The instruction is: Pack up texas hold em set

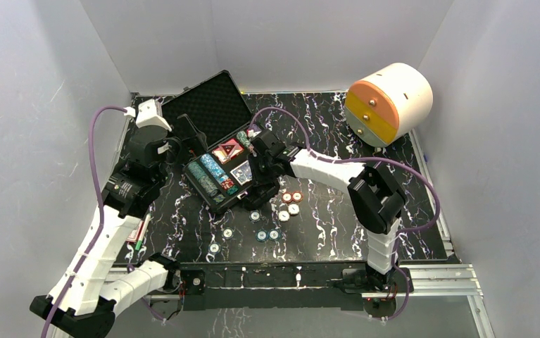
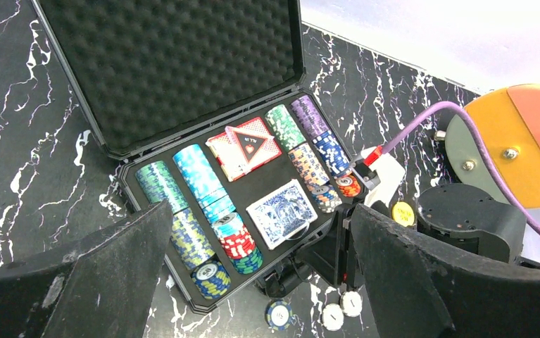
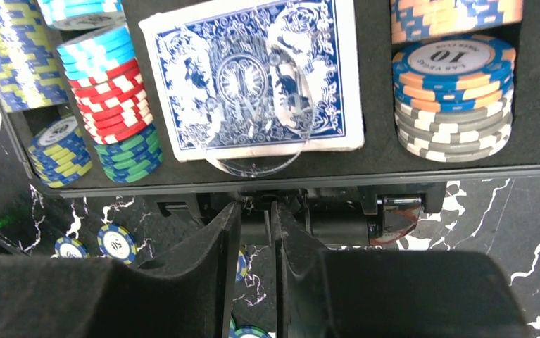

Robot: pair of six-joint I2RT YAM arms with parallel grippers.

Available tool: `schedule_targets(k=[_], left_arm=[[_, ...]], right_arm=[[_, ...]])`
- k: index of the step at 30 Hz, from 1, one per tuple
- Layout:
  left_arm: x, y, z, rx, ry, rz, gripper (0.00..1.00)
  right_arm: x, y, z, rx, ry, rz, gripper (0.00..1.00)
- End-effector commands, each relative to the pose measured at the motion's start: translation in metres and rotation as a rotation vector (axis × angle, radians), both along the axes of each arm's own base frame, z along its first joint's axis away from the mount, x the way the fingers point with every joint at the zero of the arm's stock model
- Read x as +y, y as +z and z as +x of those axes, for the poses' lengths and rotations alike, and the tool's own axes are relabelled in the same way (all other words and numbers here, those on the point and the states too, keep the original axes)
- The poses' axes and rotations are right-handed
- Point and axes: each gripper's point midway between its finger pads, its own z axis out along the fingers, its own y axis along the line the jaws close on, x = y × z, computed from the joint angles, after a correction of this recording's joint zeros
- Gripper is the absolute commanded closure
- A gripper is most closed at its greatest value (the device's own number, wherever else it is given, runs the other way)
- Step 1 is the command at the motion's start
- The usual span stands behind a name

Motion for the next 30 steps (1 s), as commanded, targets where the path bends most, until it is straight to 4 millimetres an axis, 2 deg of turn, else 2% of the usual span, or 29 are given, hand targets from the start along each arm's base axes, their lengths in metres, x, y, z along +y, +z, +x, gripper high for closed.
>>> schedule_targets(k=[1, 22, 27, 30], left_arm=[[0.001, 0.0, 0.0, -0.008, 0.006, 0.002, 0.02], [0.001, -0.005, 0.001, 0.003, 0.006, 0.01, 0.01], [0.002, -0.005, 0.0, 0.0, 0.009, 0.011, 0.02], [0.002, -0.005, 0.0, 0.001, 0.007, 0.011, 0.02]], right_arm=[[0.021, 0.026, 0.024, -0.083, -0.037, 0.076, 0.71], [0.031, 0.029, 0.041, -0.121, -0.055, 0.073, 0.71], [0.032, 0.045, 0.028, -0.098, -0.013, 0.118, 0.64], [0.028, 0.066, 0.018, -0.111, 0.004, 0.168, 0.58]])
